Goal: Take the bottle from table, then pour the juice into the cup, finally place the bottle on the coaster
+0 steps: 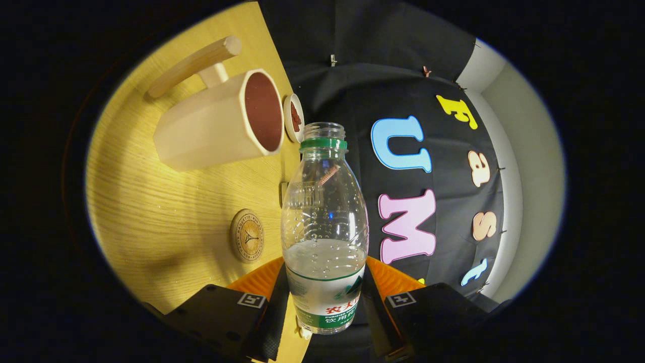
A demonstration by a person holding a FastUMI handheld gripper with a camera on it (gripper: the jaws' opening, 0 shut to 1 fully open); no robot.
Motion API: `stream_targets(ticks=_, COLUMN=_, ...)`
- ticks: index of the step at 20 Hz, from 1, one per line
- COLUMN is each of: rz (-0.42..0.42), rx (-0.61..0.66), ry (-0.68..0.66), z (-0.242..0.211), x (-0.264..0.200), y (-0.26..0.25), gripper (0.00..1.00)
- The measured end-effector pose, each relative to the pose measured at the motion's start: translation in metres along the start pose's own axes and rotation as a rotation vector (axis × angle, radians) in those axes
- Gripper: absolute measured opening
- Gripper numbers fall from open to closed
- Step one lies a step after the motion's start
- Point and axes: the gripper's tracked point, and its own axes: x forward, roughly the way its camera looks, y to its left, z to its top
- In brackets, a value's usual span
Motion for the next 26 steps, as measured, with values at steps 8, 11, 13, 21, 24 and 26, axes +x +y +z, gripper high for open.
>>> stream_targets(ticks=8, rz=0.005, rx=-0.091, ry=0.004, z=0.004, x=0.002, y=-0.001, gripper=0.72)
stream_targets(ticks=11, rz=-0.008, rx=-0.138, ry=0.001, z=0.006, x=0.003, y=-0.006, gripper=0.71)
stream_targets(ticks=13, rz=-0.008, rx=-0.153, ry=0.004, z=0.005, x=0.003, y=-0.007, gripper=0.71)
stream_targets(ticks=21, rz=-0.012, rx=-0.222, ry=0.002, z=0.007, x=0.003, y=-0.017, gripper=0.71)
stream_targets(ticks=24, rz=-0.008, rx=-0.22, ry=0.003, z=0.006, x=0.003, y=-0.016, gripper=0.71)
stream_targets(ticks=26, rz=-0.01, rx=-0.227, ry=0.005, z=0.007, x=0.002, y=-0.018, gripper=0.71)
